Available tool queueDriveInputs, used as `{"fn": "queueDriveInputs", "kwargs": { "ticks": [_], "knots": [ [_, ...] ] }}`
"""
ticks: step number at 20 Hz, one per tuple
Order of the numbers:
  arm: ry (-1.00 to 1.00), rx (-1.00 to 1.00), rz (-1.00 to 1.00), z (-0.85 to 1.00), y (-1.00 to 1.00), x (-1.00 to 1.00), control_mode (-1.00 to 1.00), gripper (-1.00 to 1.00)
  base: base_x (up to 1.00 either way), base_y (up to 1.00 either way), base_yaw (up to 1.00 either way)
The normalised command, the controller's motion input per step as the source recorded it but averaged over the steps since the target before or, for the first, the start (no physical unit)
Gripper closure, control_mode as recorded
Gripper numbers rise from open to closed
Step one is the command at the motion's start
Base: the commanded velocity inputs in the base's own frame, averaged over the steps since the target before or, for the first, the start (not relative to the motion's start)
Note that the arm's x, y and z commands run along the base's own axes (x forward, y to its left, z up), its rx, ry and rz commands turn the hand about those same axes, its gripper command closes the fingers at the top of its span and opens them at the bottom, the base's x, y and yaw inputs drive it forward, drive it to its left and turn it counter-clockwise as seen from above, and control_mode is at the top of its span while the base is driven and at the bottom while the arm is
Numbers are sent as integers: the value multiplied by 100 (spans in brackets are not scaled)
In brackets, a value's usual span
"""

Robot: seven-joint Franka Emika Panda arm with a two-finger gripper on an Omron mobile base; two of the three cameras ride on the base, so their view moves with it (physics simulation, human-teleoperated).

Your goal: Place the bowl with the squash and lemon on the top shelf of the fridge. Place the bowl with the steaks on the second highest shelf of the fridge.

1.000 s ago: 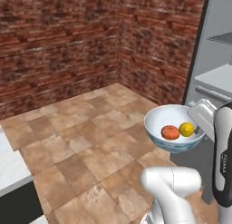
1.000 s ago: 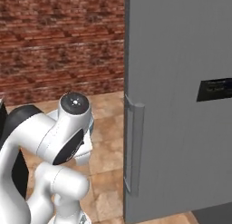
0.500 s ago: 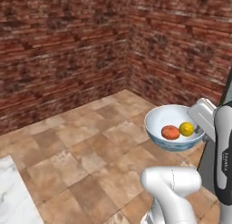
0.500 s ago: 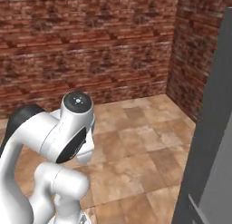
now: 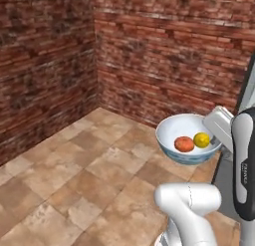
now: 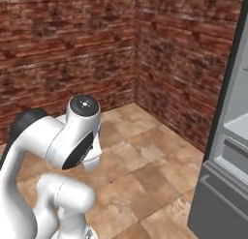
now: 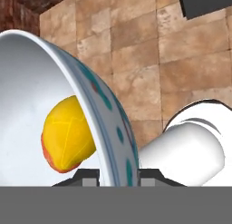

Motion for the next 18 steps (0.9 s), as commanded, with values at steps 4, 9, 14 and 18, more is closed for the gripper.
{"fn": "queueDriveInputs", "kwargs": {
  "ticks": [4,9,14,18],
  "knots": [
    [0,0,0,0,0,0,100,100,54,11,-76],
    [0,0,0,0,0,0,100,100,75,3,-66],
    [0,0,0,0,0,0,100,100,96,0,-56],
    [0,0,0,0,0,0,100,100,92,-6,-52]
  ]
}}
